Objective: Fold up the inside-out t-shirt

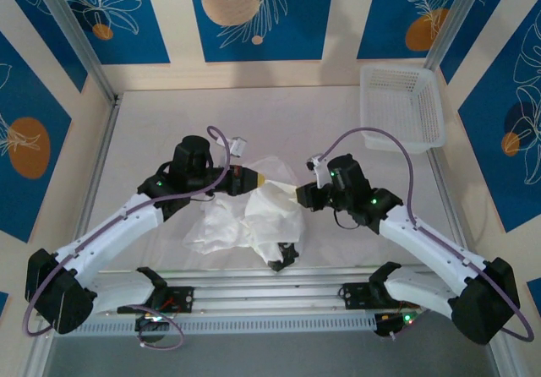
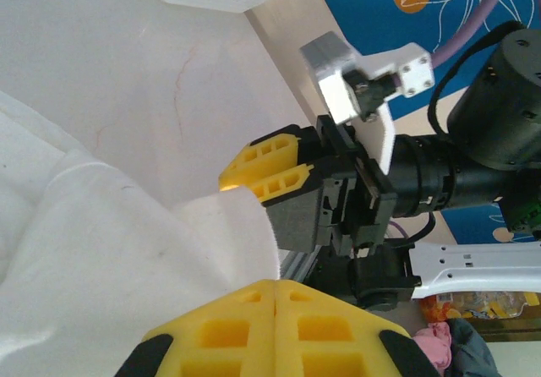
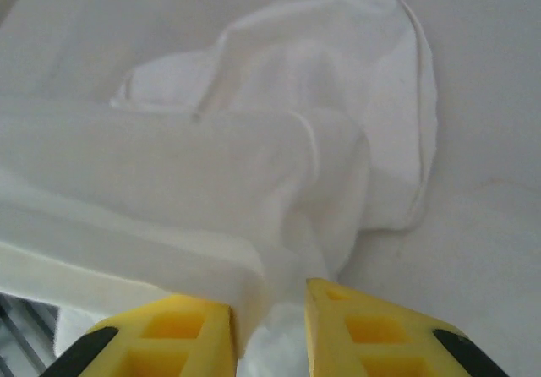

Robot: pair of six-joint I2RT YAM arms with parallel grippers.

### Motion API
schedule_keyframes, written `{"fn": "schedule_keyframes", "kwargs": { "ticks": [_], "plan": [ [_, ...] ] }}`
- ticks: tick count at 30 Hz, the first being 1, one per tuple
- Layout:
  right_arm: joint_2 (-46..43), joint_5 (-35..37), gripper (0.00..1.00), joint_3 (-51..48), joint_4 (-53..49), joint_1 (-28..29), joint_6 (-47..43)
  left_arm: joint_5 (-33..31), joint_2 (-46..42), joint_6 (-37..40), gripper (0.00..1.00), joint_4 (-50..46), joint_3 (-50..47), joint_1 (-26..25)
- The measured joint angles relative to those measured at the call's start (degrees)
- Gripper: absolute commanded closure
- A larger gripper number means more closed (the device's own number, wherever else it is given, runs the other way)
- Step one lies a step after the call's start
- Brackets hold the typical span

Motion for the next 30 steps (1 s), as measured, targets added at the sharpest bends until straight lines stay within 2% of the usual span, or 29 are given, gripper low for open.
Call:
{"fn": "schedule_keyframes", "kwargs": {
  "ticks": [6,9,13,19,22,26,30],
  "plan": [
    [0.5,0.4,0.70,0.0,-4.1,-4.5,0.1,0.0,0.0,0.0,1.00,0.0,0.0,0.0],
    [0.1,-1.9,0.59,0.0,-4.3,-4.5,0.8,0.0,0.0,0.0,1.00,0.0,0.0,0.0],
    [0.2,-9.0,0.42,-0.1,-1.2,-4.0,3.1,0.0,0.0,0.0,1.00,0.0,0.0,0.0],
    [0.2,-16.0,0.30,-1.3,8.6,-1.3,6.8,0.0,0.0,0.0,1.00,0.0,0.0,0.0],
    [0.1,-14.1,0.29,-1.4,10.7,1.9,6.4,0.0,0.0,0.0,1.00,0.0,0.0,0.0],
    [1.3,-4.3,0.33,-0.9,10.2,5.7,4.2,0.0,0.0,0.0,1.00,0.0,0.0,0.0],
    [5.9,5.2,0.41,0.9,6.6,6.1,3.6,0.0,0.0,0.1,1.00,0.0,0.0,0.0]
  ]
}}
